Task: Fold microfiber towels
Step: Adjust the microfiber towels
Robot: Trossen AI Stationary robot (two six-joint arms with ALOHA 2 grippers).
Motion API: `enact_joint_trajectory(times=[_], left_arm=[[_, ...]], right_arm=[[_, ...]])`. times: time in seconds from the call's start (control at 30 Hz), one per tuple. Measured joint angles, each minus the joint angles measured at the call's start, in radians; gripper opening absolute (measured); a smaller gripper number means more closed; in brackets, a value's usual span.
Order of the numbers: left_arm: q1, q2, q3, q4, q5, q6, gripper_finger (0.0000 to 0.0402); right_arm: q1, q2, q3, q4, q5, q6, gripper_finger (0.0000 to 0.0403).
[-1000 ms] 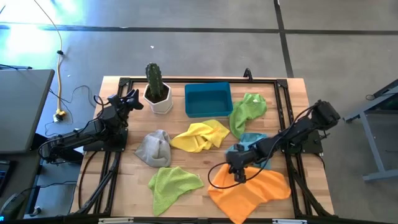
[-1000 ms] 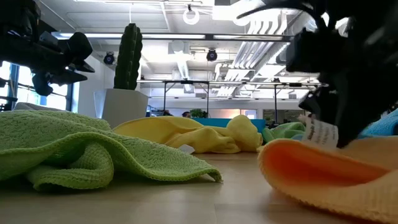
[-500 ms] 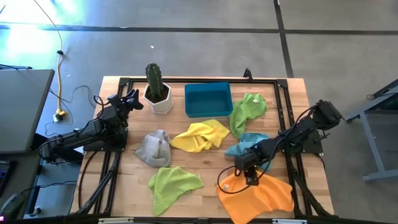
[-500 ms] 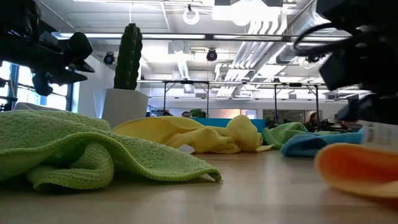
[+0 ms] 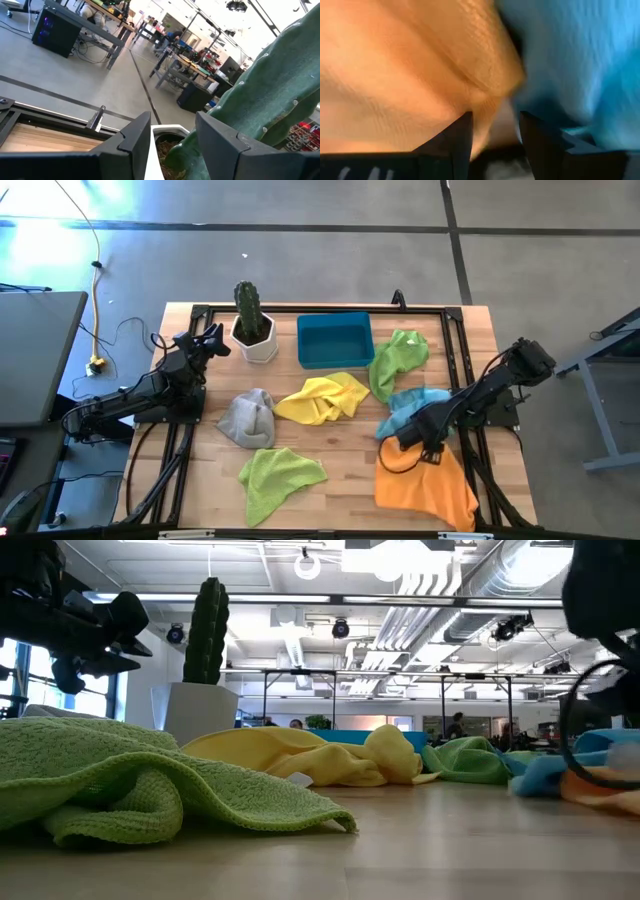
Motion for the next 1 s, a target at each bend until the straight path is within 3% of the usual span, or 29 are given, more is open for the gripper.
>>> enact_joint_trajectory(times=[0.13, 0.27, 0.4, 0.53, 0.83, 1.0], left_arm=[[0.0, 0.0, 0.0, 0.0, 0.0, 0.0, 0.0147], [0.0, 0.0, 0.0, 0.0, 0.0, 0.0, 0.0147], [0.0, 0.0, 0.0, 0.0, 0.0, 0.0, 0.0147], [0.0, 0.0, 0.0, 0.0, 0.0, 0.0, 0.0147], [0.0, 0.0, 0.0, 0.0, 0.0, 0.0, 0.0147], [0.0, 0.0, 0.0, 0.0, 0.0, 0.0, 0.0147]], right_arm=[[0.0, 0.0, 0.0, -0.192, -0.027, 0.014, 0.0154], [0.0, -0.001, 0.03, -0.249, -0.048, 0.034, 0.0148], [0.0, -0.001, 0.115, -0.275, 0.029, 0.008, 0.0138], [0.0, -0.002, 0.218, -0.251, 0.216, -0.001, 0.0134], [-0.094, -0.002, 0.291, 0.043, 0.823, 0.064, 0.0133], [-0.273, -0.002, 0.238, 0.175, 0.819, 0.21, 0.0133]])
